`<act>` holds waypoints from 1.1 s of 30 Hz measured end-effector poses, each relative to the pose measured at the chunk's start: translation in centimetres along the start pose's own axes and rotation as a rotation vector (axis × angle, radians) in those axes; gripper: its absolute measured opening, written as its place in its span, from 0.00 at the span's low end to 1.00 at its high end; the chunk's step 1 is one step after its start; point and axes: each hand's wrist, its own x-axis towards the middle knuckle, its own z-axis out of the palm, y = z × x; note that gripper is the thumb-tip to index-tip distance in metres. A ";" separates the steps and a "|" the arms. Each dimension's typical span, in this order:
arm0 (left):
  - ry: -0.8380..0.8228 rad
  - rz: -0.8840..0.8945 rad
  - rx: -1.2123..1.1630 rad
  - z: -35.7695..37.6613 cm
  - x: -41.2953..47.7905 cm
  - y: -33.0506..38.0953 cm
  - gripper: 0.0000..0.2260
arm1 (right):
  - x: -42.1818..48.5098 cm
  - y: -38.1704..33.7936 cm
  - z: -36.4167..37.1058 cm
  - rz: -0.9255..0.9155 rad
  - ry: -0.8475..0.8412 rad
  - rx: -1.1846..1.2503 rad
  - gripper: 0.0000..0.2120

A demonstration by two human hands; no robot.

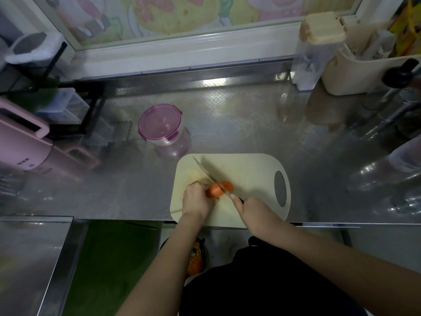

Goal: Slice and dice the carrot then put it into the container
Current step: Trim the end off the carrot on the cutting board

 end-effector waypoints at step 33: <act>-0.004 0.028 -0.018 -1.4 0.8 -0.9 0.16 | 5.0 0.7 0.2 -0.033 0.105 0.280 0.29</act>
